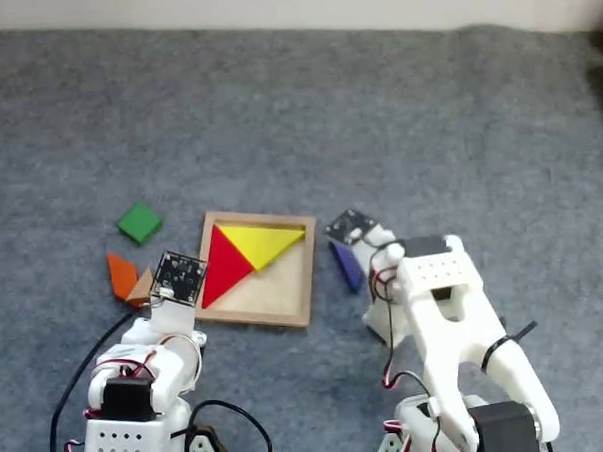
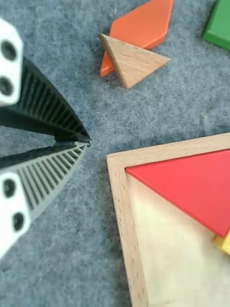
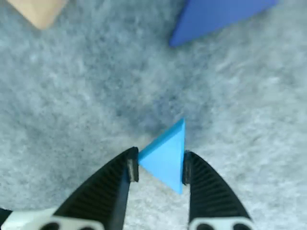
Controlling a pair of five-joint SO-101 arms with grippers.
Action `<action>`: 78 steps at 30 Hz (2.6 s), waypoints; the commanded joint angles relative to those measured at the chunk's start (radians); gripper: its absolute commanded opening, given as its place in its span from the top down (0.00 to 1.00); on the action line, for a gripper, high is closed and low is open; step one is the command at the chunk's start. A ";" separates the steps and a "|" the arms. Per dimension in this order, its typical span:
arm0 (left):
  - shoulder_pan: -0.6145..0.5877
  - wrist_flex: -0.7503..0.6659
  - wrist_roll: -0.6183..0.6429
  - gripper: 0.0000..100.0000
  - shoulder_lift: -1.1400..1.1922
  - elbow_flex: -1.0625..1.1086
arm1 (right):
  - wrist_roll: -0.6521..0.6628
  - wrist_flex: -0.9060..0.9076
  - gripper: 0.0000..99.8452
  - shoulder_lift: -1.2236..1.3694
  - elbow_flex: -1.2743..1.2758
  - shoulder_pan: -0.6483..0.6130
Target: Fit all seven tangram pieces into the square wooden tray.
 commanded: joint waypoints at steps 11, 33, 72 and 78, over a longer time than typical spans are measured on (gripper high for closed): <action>-0.015 0.003 0.008 0.99 -0.042 0.021 | -0.325 0.028 0.91 -0.007 -0.303 -0.274; -0.015 0.003 0.008 0.99 -0.042 0.021 | -0.792 -0.128 0.91 0.499 -0.680 -0.472; -0.015 0.003 0.008 0.99 -0.042 0.021 | -0.985 -0.133 0.81 0.588 -0.754 -0.423; -0.015 0.003 0.008 0.99 -0.042 0.021 | -0.945 -0.111 0.82 0.575 -0.756 -0.423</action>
